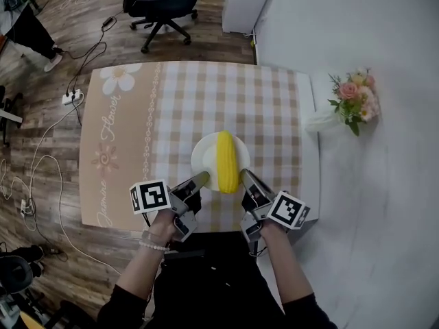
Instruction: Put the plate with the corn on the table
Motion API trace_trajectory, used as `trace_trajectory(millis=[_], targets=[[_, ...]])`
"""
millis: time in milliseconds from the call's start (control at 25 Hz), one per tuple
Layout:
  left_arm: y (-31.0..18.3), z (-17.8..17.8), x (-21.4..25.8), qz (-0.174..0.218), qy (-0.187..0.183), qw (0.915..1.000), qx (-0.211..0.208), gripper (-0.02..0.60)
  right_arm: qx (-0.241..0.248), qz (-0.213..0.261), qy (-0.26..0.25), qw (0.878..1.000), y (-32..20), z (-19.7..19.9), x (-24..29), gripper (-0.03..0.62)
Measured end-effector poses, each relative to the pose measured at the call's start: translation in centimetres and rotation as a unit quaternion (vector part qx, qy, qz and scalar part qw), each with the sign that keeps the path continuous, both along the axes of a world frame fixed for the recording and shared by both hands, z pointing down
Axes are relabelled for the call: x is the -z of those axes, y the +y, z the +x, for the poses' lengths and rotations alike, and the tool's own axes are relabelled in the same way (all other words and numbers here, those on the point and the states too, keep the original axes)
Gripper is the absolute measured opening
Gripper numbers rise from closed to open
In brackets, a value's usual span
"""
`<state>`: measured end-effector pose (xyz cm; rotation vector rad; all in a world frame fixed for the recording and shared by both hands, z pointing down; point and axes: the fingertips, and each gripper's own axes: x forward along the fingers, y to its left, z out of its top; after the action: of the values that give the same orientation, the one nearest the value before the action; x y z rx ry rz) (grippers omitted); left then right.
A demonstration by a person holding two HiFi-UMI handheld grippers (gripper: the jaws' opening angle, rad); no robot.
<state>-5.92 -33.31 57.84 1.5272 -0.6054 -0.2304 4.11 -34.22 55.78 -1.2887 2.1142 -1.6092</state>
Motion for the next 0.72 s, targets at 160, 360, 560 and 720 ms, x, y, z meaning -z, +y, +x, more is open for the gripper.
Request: trace_trajectory(millis=[160, 360, 560, 720], targets=[[-1.1, 0.0, -1.0, 0.0, -0.015, 0.9999, 0.004, 0.025, 0.006, -0.013, 0.009, 1.0, -1.0, 0.4, -1.6, 0.06], [-2.1, 0.7, -2.6, -0.007, -0.025, 0.9996, 0.012, 0.025, 0.016, -0.043, 0.027, 0.999, -1.9, 1.5, -3.8, 0.061], [-3.5, 1.1, -3.9, -0.013, -0.035, 0.999, 0.023, 0.025, 0.028, -0.048, 0.033, 0.998, -3.6, 1.9, -5.2, 0.061], [-4.3, 1.3, -5.0, -0.022, -0.044, 0.9983, 0.033, 0.025, 0.043, -0.054, 0.044, 0.997, -4.6, 2.1, -6.3, 0.061]])
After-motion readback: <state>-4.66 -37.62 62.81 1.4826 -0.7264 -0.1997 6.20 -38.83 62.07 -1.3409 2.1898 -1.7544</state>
